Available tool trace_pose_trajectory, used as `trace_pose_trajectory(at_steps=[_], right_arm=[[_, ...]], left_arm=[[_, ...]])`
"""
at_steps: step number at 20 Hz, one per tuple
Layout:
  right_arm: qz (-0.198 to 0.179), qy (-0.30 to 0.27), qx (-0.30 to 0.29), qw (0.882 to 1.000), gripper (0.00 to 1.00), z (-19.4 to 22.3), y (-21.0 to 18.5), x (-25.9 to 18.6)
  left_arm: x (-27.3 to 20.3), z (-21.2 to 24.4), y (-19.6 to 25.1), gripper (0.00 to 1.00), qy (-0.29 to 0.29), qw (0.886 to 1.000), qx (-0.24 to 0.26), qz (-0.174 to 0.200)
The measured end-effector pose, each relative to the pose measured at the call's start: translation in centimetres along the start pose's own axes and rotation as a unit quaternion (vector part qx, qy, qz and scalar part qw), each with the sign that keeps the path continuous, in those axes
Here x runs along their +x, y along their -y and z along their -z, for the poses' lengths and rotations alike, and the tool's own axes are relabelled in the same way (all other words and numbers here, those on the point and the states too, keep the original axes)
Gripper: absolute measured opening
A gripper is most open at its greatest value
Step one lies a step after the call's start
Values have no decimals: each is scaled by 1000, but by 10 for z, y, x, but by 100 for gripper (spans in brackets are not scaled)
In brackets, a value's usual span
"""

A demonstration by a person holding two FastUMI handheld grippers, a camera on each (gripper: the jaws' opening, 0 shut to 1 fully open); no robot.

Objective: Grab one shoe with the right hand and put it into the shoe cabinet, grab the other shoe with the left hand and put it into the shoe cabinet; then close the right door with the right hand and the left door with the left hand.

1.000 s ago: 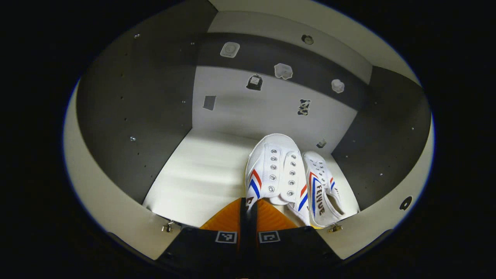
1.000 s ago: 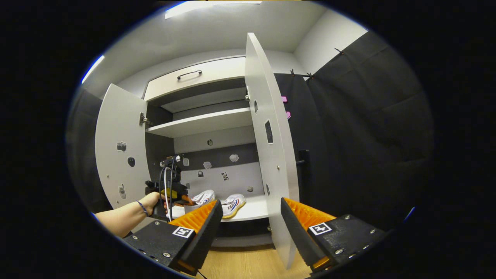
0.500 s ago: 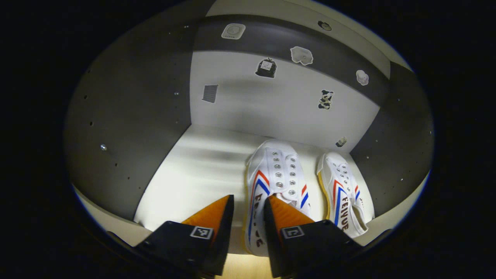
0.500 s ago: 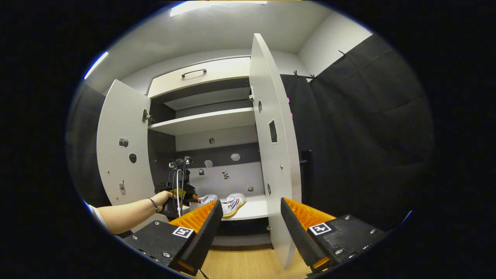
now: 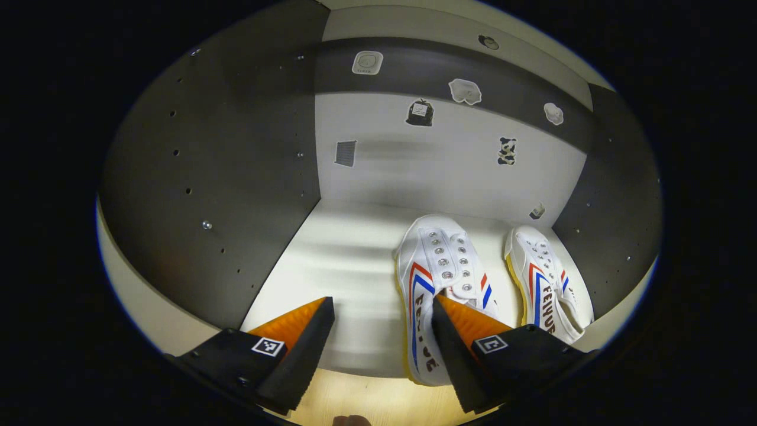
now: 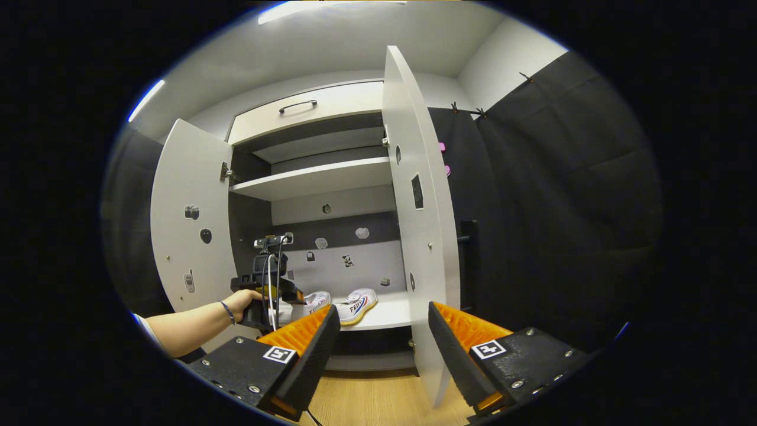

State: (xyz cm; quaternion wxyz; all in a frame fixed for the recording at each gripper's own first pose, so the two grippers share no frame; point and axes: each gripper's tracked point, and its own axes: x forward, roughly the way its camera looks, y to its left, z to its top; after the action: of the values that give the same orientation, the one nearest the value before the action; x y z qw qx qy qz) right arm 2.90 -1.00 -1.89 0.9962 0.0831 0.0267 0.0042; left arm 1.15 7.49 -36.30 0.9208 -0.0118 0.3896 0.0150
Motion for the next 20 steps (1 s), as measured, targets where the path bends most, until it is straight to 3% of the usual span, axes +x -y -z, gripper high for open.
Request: trace_pose_trajectory(at_steps=[6,10,20], right_arm=[[-1,-1,-6,1000,92,2,-1,-4],[5,3,-7,1000,92,-1,12,-9],[107,21,-27,994,92,-22,129,-2]], left_arm=[[-30,-1,24,98,-4,998,9,54],[-79,-15,30,98,49,996,22,67],[-243,-13,13,97,206,974,19,92]])
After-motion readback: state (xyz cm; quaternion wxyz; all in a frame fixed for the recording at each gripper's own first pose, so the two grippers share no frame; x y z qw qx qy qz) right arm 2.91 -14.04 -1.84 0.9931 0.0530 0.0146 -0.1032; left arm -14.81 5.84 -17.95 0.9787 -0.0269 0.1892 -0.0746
